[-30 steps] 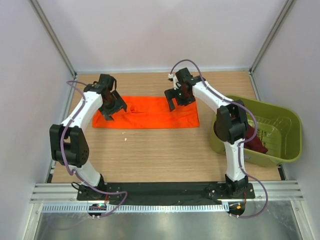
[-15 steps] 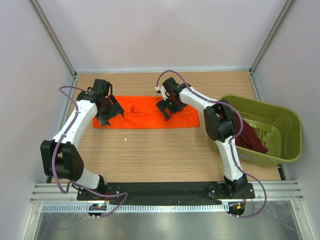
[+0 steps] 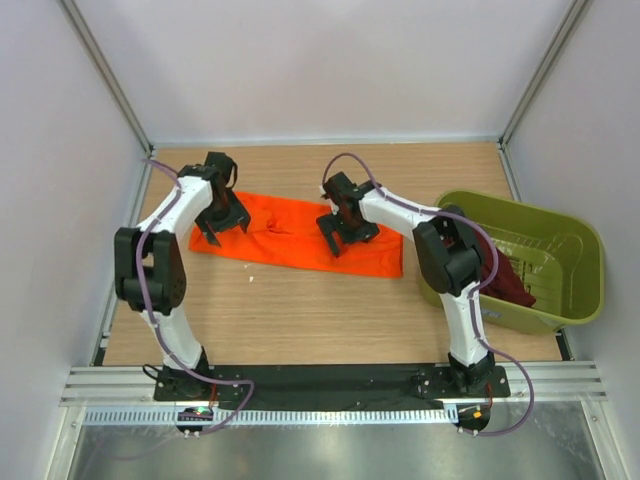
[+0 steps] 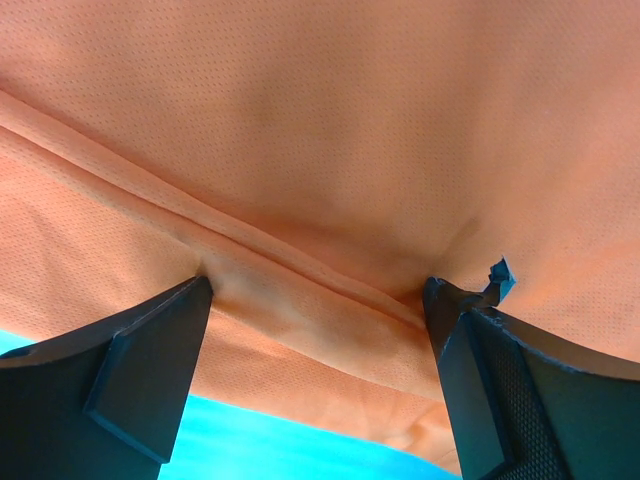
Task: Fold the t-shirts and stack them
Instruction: Fold the tshirt
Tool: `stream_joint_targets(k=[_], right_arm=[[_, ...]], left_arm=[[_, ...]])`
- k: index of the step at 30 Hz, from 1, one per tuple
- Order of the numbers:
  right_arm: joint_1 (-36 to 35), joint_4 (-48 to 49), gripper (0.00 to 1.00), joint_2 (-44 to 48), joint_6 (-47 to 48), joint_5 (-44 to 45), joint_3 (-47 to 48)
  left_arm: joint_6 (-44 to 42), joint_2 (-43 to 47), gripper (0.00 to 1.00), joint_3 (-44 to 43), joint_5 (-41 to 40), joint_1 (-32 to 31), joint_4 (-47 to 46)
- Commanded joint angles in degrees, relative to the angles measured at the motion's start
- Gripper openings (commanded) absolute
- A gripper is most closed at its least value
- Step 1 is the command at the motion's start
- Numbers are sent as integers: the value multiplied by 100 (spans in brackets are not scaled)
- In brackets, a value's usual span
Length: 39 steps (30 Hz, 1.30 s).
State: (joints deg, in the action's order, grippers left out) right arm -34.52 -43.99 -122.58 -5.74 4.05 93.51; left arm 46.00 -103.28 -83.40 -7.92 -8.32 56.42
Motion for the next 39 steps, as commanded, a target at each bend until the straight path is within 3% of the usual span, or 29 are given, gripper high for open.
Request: stream_joint_targets(k=[1, 8, 11, 16, 23, 27, 32, 35, 39], right_arm=[[-309, -479, 96, 85, -962, 306, -430], [-660, -471, 96, 270, -2721, -9, -755], [-862, -453, 96, 261, -3371, -140, -843], [-1319, -6, 96, 253, -4179, -1150, -888], [-1768, 408, 96, 173, -4629, -1934, -265], [-1760, 119, 98, 401, -3937, -1461, 298], [-1689, -830, 98, 665, -2610, -785, 922], [-1680, -1129, 98, 990, -1915, -13, 818], [-1672, -1288, 98, 1298, -1449, 1061, 475]], left_arm=[[-152, -700, 72, -519, -411, 67, 96], [-679, -1659, 70, -871, -562, 93, -368], [-960, -2220, 70, -1441, -263, 120, -229], [-1461, -2881, 70, -2398, 10, 120, -210], [-2190, -3857, 69, -4102, 950, 76, 52], [-2306, -3595, 70, -4527, 836, 85, 141], [-2253, -2505, 71, -4765, 503, 85, 360], [-1920, -1680, 71, -4424, 328, 76, 431], [-1305, -774, 70, -3204, 64, -117, 527]])
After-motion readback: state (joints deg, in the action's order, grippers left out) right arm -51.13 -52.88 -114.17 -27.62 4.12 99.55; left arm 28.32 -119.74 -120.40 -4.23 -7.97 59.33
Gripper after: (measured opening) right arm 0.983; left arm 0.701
